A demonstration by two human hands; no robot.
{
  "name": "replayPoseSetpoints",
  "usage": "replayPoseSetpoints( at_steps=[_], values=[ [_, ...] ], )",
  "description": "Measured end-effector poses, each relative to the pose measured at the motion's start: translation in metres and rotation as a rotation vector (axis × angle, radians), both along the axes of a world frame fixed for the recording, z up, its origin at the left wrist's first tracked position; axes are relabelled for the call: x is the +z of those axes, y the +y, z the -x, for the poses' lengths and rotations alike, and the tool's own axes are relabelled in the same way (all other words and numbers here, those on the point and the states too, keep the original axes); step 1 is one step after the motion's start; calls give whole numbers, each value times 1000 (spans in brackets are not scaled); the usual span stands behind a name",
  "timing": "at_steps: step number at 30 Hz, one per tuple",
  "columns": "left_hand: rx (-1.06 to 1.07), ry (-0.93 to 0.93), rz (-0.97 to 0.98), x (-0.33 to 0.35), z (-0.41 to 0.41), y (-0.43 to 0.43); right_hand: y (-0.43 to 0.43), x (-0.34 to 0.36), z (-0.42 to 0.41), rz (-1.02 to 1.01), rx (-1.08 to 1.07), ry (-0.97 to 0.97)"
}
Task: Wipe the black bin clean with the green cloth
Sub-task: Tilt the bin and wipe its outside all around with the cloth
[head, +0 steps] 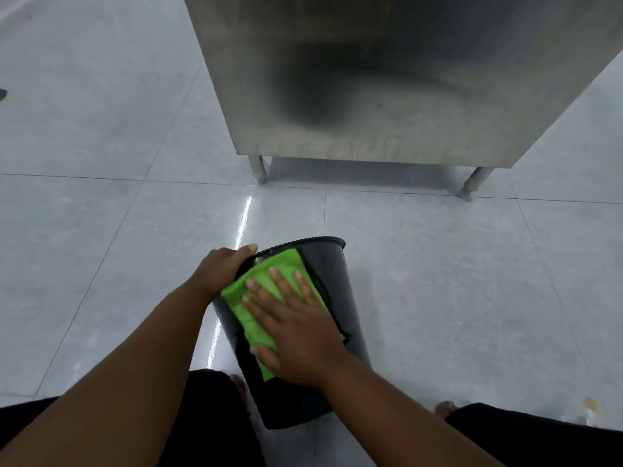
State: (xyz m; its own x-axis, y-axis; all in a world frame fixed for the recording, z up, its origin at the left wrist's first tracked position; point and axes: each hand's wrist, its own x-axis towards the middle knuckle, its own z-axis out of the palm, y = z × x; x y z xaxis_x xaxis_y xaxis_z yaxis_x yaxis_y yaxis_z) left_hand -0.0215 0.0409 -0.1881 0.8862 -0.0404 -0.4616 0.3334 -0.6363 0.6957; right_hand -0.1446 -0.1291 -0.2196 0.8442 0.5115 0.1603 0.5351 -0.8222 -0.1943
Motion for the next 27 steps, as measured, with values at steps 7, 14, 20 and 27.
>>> replayPoseSetpoints(
  at_steps=[7,14,20,27],
  values=[
    [-280,105,45,30,-17,-40,23,-4,8,-16,208,-54],
    [-242,-2,-12,22,-9,-22,-25,-19,-21,-388,-259,137],
    [-233,13,-3,22,-5,-12,-40,-29,-45,-910,-658,637],
    [-220,-23,-16,13,-3,-1,9,-7,-15,-330,-363,168]
  ],
)
